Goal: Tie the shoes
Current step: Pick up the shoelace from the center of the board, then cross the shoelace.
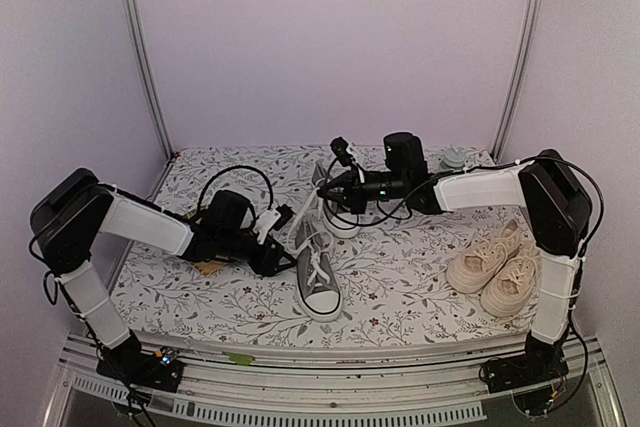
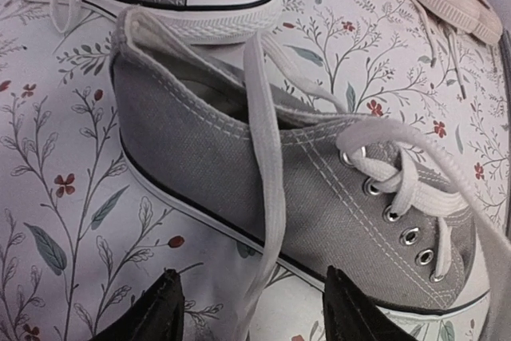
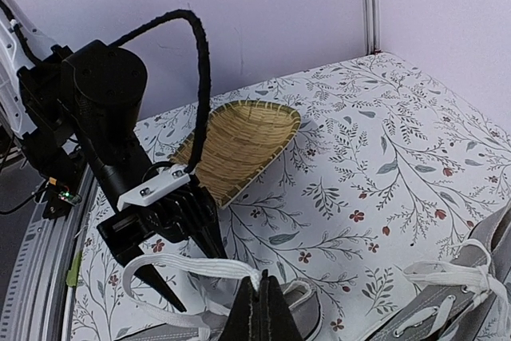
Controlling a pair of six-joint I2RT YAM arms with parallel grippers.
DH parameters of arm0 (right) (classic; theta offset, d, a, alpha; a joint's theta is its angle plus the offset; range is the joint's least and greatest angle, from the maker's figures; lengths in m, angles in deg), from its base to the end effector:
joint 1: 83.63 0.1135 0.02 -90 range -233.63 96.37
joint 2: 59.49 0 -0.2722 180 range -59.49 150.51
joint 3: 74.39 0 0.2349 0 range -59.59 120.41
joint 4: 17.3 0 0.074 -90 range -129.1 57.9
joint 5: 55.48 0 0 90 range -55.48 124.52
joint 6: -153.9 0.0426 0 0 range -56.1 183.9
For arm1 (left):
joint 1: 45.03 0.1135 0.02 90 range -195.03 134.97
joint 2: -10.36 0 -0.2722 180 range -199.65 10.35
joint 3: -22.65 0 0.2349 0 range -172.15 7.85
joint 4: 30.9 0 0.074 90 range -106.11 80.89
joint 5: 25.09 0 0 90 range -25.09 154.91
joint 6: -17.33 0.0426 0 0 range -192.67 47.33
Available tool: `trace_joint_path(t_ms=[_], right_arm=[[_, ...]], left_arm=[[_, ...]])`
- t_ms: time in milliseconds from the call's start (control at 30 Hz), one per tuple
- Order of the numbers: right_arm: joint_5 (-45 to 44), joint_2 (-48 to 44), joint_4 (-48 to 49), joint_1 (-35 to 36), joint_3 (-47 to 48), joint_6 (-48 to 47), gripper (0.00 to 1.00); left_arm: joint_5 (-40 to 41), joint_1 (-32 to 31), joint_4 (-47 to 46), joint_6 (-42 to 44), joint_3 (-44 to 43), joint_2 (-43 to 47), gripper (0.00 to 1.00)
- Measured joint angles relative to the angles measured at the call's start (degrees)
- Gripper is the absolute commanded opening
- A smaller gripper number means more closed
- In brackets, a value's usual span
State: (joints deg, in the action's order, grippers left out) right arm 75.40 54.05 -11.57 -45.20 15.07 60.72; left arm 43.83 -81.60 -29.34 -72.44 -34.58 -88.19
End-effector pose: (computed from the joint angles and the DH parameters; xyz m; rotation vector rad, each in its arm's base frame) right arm 0.3305 0.2978 0.2338 -1.1464 1.5858 1.0842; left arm 0.2481 -0.2031 0.1502 0.9295 2.1857 -0.7404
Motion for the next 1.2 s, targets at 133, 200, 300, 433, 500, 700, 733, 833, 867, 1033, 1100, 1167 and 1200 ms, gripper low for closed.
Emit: trace_joint_path(t_ms=[133,200,300,433,500,700,733,833,867,1033,1100,1167,1200], right_arm=[[-0.02,0.13,-0.11,0.0,0.02,0.5,0.0],[-0.04,0.17,-0.35,-0.04,0.02,0.66,0.0],[-0.13,0.17,-0.63,-0.2,0.02,0.83,0.0],[-0.42,0.42,-1.03,-0.26,0.28,1.62,0.0],[-0.46,1.03,-1.18,-0.26,1.16,2.58,0.0],[-0.5,2.73,-2.89,-0.35,4.59,7.98,0.0],[-0.5,2.86,-3.19,-0.39,5.05,8.68,0.0],[-0.48,3.34,-4.94,-0.76,7.1,11.56,0.0],[-0.44,3.58,-5.51,-0.92,7.72,12.41,0.0],[0.85,5.66,-7.76,-1.51,10.1,15.87,0.0],[2.14,7.5,-9.01,-1.64,11.65,17.18,0.0],[3.5,9.46,-10.47,-1.66,13.4,18.18,0.0],[4.26,10.6,-11.58,-1.66,14.67,18.73,0.0]], left_arm=[[1.07,-0.31,-0.07,1.42,-0.72,-2.43,0.4],[1.95,-0.55,0.11,2.14,-1.38,-4.33,0.23],[3.06,-0.98,0.42,3.37,-1.68,-5.51,0.0],[4.28,-1.57,0.22,4.11,-1.64,-5.18,0.0],[5.6,-2.12,-0.72,4.31,-1.16,-3.93,0.0],[10.19,-5.9,-4.85,7.37,-0.02,3.87,0.0],[10.56,-6.54,-5.7,8.09,0.11,5.07,0.0],[11.32,-7.69,-8.0,9.92,0.96,8.07,0.0],[11.34,-7.82,-8.52,10.62,1.31,8.79,0.0],[11.52,-8.07,-9.68,13.68,1.97,9.73,0.0],[11.5,-8.17,-9.92,14.71,2.01,9.73,0.0],[11.52,-8.26,-10.12,15.72,2.05,9.73,0.0],[11.52,-8.31,-10.14,16.09,2.08,9.73,0.0]])
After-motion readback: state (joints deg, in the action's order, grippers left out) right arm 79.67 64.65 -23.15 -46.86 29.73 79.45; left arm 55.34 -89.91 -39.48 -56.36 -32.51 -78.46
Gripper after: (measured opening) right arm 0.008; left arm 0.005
